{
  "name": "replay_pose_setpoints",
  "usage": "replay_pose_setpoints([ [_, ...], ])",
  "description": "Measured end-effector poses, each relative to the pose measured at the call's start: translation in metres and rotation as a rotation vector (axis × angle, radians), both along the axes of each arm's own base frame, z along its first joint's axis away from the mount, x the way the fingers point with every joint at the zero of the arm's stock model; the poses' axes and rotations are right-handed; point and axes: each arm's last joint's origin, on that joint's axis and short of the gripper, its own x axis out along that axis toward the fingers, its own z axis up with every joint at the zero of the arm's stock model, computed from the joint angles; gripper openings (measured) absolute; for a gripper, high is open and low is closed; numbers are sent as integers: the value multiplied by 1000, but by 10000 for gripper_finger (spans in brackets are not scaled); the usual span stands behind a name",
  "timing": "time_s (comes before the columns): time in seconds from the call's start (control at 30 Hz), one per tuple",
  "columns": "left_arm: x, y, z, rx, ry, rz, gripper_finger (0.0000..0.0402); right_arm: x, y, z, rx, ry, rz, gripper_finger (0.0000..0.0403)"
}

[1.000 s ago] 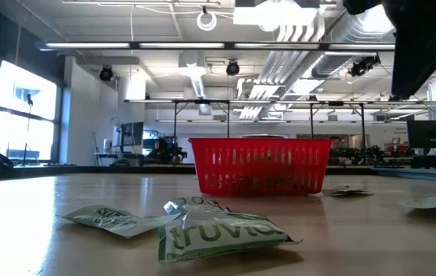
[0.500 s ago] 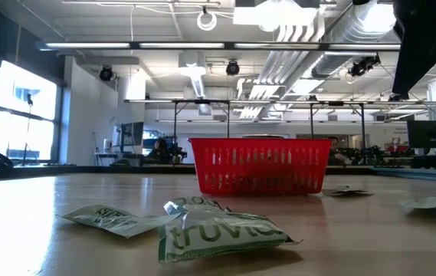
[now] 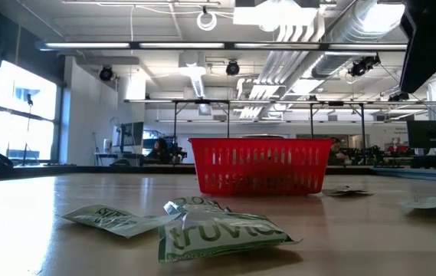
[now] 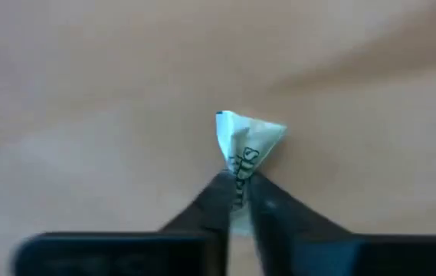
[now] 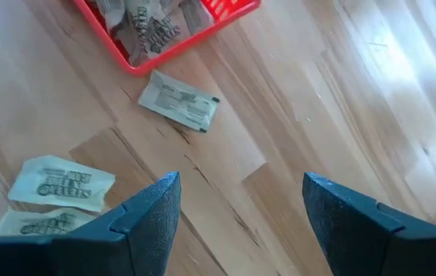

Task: Pick and place Stevia / Truvia into bins
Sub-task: Put the green stevia packet into the red bin

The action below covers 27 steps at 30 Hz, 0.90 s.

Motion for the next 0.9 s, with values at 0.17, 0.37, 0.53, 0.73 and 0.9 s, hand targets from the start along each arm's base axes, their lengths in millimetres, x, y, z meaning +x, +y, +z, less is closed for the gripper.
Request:
replay_pose_setpoints([
  [0.17,8,25,6,105,18,-64,20,-15,10,1,-34,-4,-27,264],
  [0.37,40,70,38,196,-139,-220,38,-37,21,2,-8,75,-96,264],
  [0.53,75,113,65,235,-321,-352,20,-56,33,2,36,145,-152,264],
  [0.73,107,158,81,276,-395,-430,45,-69,44,1,93,185,-204,264],
  [0.9,128,176,86,213,-535,-520,61,-69,50,0,139,165,-188,264],
])
